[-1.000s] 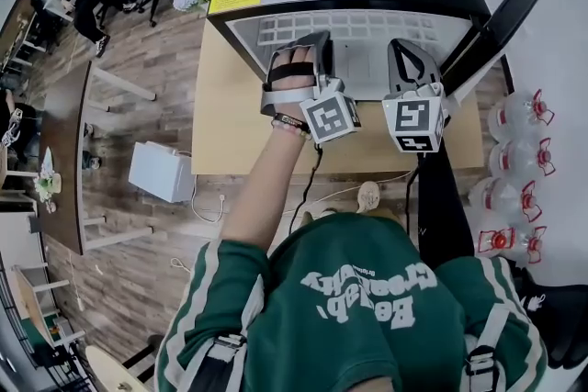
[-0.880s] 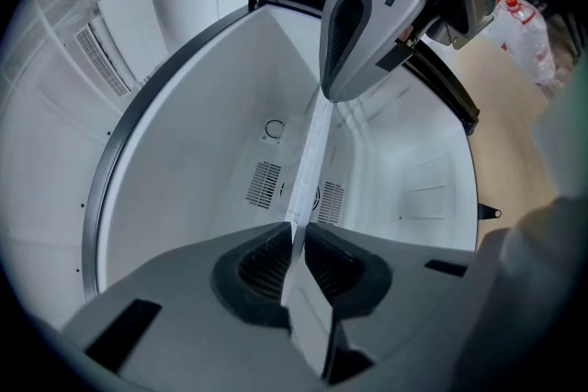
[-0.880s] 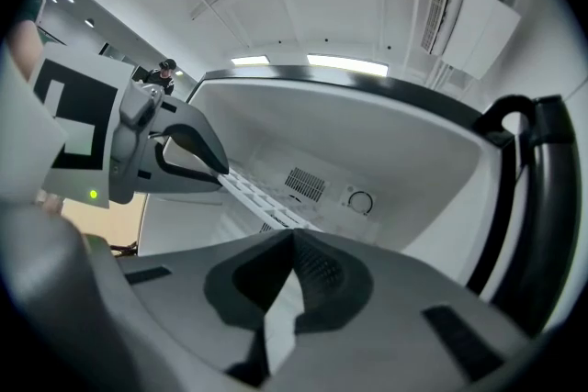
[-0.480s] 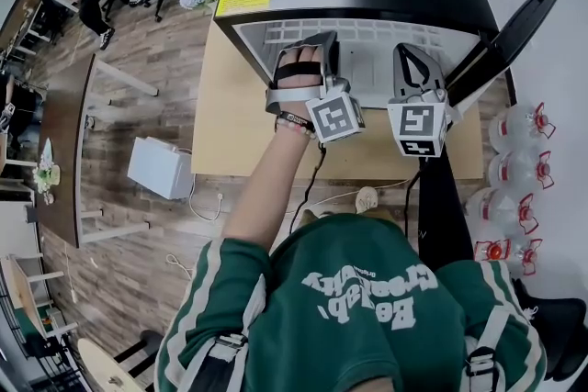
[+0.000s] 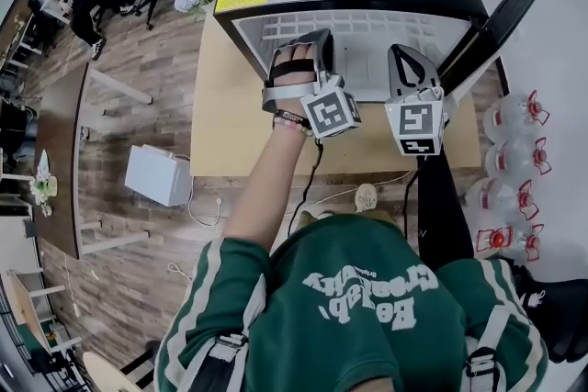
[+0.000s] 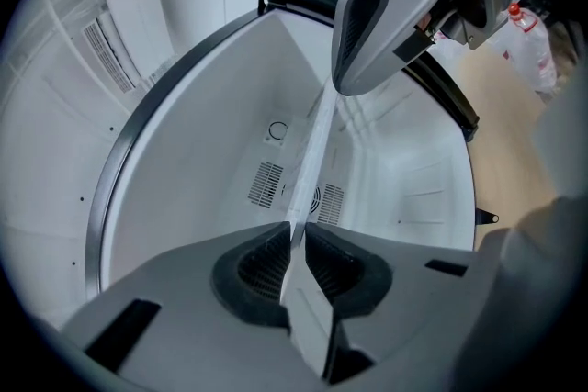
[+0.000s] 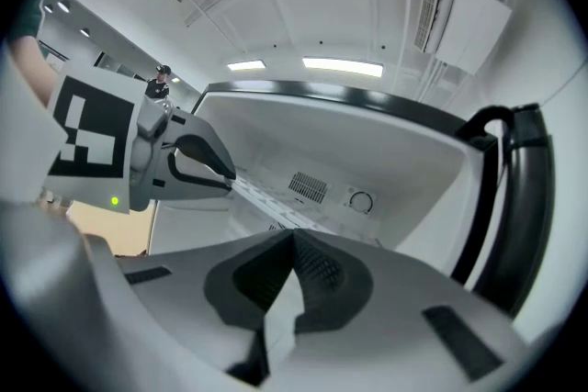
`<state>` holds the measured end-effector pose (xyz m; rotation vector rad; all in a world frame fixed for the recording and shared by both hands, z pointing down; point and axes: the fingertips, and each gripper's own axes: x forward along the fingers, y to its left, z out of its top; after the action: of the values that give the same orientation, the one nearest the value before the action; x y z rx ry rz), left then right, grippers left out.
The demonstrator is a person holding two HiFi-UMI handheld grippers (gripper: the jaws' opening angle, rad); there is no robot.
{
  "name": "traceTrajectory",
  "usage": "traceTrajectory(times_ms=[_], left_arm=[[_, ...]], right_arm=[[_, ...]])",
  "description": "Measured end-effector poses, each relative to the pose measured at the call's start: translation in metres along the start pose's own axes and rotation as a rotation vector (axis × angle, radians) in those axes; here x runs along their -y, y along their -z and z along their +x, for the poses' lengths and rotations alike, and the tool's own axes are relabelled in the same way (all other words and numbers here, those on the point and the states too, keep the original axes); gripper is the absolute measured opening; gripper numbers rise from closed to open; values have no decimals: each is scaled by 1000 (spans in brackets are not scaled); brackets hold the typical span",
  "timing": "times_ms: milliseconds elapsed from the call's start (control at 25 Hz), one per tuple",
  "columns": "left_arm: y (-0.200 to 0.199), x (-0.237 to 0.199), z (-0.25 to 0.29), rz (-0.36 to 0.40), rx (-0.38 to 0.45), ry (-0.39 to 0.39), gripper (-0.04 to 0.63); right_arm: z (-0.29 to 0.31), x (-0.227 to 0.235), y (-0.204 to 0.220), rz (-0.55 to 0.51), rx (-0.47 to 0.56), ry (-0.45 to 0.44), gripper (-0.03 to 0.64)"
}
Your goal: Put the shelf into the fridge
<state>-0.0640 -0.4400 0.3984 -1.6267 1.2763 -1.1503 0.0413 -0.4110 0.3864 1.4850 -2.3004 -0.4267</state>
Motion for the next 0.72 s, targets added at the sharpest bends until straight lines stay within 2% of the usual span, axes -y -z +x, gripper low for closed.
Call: traceTrajectory(times_ms=[80, 160, 440, 560, 720], left_arm=[[2, -2, -7, -9, 10, -14, 47], [4, -6, -16, -24, 15, -30, 12], [16, -12, -58, -124, 46, -42, 12], [20, -14, -82, -198, 67, -41, 12], [19, -20, -116, -335, 112, -39, 11]], right_arm=[[-8, -2, -4, 3, -3, 13, 3], [-17, -5, -8, 5, -4, 25, 3], [-57, -17, -23, 39, 3, 76, 3], [-77, -24, -27, 72, 7, 94, 3], [-105, -28, -30, 134, 19, 120, 3]])
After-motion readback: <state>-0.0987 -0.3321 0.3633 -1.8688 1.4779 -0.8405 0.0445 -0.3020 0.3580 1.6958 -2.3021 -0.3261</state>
